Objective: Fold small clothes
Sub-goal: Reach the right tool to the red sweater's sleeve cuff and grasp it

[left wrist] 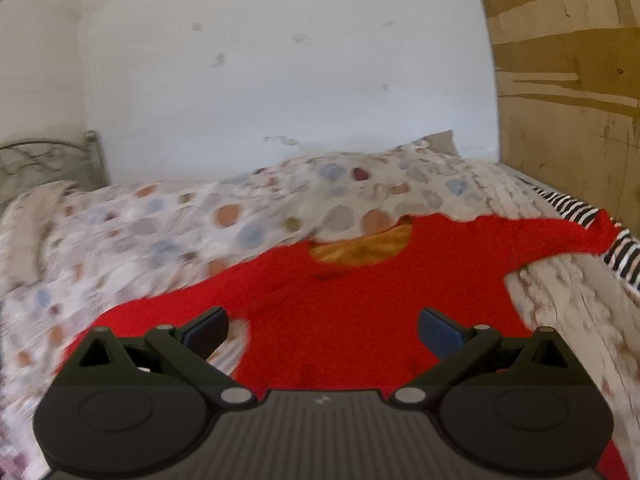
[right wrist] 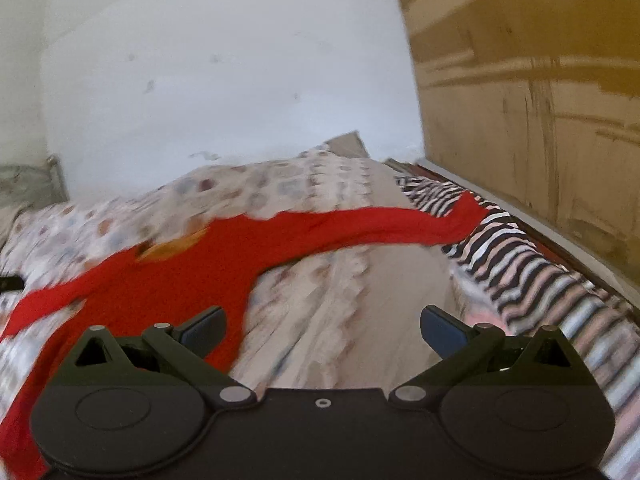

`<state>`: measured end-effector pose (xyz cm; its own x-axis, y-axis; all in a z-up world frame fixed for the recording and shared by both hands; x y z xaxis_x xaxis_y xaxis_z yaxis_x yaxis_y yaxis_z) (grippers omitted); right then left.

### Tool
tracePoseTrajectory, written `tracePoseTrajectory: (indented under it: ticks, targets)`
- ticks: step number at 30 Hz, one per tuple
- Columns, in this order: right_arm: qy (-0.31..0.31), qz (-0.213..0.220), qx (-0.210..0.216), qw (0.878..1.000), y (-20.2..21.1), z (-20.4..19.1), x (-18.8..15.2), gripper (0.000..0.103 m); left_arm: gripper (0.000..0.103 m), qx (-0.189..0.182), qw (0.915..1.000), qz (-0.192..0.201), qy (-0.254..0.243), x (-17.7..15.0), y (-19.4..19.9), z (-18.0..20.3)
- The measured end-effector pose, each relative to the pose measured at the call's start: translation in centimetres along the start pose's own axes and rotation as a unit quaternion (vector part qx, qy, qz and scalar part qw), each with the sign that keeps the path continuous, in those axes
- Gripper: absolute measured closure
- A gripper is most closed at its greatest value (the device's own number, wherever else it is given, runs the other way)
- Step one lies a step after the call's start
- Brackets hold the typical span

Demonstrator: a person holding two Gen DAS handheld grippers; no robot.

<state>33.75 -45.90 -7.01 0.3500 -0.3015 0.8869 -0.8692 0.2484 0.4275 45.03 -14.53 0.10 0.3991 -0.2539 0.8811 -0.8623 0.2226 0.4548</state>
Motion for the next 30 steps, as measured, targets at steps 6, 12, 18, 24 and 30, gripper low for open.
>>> tracePoseTrajectory:
  ticks: [6,12,18,24,30]
  targets:
    - [-0.102,-0.037,-0.018,0.994,-14.6,9.0,4.6,0.000,0.000,-0.037,0.9990,-0.021,-0.011,0.1,-10.9,3.3]
    - [-0.148,-0.066,-0.076,0.984,-26.4,16.6,5.1,0.015,0.000,-0.045,0.9970,-0.062,-0.014,-3.9,-16.1,4.1]
    - [-0.224,-0.022,-0.130,0.966,-31.1,21.4,6.4,0.042,0.000,-0.033,0.9956,-0.076,-0.043,-6.0,-17.2,4.4]
    - [-0.278,-0.019,-0.163,0.946,-34.7,24.0,7.1,0.091,0.000,-0.037,0.9936,-0.106,-0.014,-7.4,-18.4,3.7]
    - [-0.267,0.008,-0.173,0.948,-31.6,23.1,8.9,0.093,0.000,-0.031,0.9957,-0.086,-0.016,-6.1,-16.7,2.4]
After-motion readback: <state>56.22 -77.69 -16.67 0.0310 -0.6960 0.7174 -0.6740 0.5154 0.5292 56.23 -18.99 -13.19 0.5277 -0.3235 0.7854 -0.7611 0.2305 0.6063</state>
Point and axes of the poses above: each gripper's, at about its wrist camera, not at the fingertips, and y roughly against the way its jaws point, z to its right, x to its top, the point moved 10 cm from there along -y, roughly the way its jaws point, and after that the axes turned 4 degrees about -x, right-handed, at the moved point
